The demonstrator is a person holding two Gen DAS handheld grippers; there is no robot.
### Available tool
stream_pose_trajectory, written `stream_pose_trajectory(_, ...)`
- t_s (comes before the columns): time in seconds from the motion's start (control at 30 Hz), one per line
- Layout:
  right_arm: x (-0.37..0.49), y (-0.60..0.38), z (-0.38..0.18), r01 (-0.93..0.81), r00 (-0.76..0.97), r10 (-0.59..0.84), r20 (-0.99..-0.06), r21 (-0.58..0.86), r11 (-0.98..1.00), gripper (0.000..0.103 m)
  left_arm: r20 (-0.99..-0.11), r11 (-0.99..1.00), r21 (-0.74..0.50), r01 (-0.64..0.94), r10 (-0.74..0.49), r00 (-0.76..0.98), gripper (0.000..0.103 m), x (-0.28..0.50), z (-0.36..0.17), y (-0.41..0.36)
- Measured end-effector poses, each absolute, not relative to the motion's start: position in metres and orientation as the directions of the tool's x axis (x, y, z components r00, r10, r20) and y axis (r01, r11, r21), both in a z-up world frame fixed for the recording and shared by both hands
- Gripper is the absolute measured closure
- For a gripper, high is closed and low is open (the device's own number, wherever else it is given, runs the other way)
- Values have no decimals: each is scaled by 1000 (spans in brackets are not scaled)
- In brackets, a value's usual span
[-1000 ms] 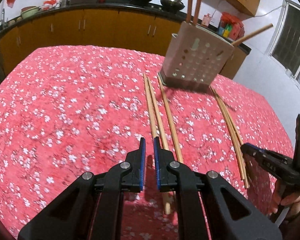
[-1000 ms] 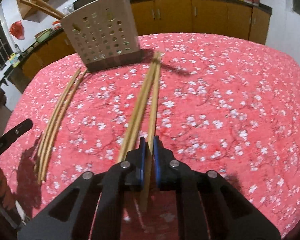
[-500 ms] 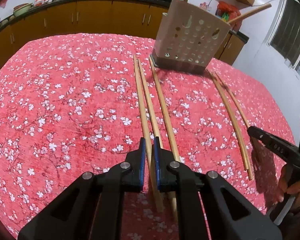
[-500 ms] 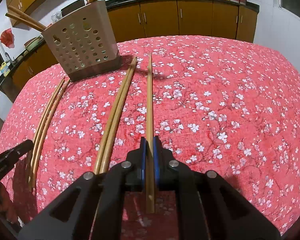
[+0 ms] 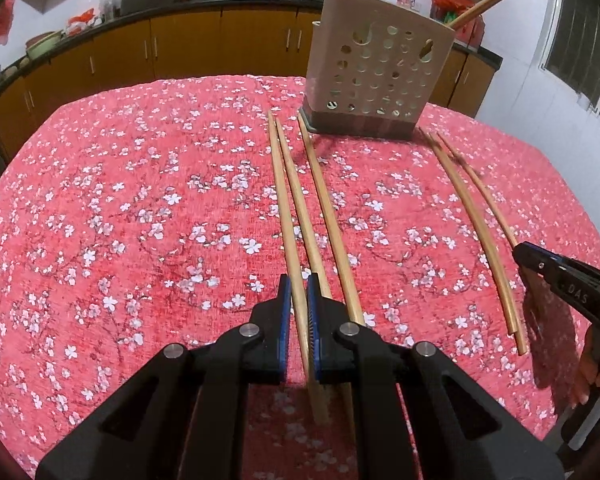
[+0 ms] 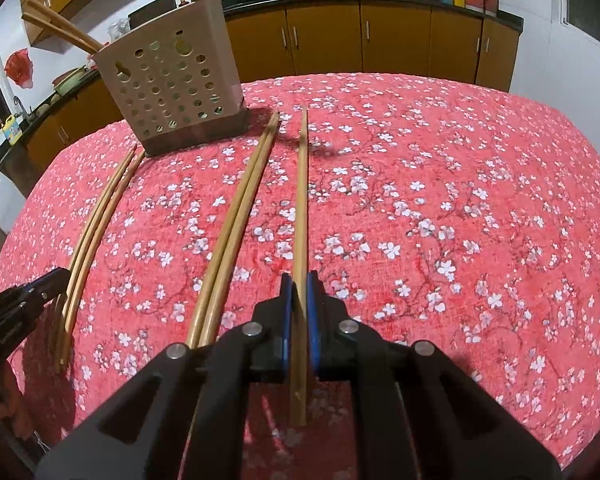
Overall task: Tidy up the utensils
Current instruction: 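Close the left tool on a chopstick while the right tool grasps another chopstick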
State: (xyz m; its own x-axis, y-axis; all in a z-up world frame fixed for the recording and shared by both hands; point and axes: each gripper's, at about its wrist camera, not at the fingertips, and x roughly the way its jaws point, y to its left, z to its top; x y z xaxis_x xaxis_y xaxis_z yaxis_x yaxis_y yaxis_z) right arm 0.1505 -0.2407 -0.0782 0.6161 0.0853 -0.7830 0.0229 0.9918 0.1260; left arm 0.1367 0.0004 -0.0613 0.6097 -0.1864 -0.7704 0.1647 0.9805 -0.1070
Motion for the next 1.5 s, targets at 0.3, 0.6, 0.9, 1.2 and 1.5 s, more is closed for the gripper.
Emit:
stream_pose_trajectory(0.3,164,-257,-77,60,624,58,-779,121,991,95,-781,992,-94,82,-125,612,95,161,-58,30)
stream_pose_trajectory(0.6,174,-268,-81,89,643,41,-765,127,988,94,-767,991,-123,47,-125,629,95,173,-57,52)
stream_pose_trajectory(0.9,175,-266,-82,90,642,32,-766,116,989,94,-758,981,-191,39,-173,629,94,168,-56,65)
stream_pose_trajectory(1.2,174,-265,-82,89,643,32,-765,116,989,94,-758,980,-197,38,-176,629,94,167,-55,65)
stream_pose_trajectory(1.5,174,-265,-82,88,643,32,-765,116,989,93,-758,980,-196,37,-176,629,94,167,-56,65)
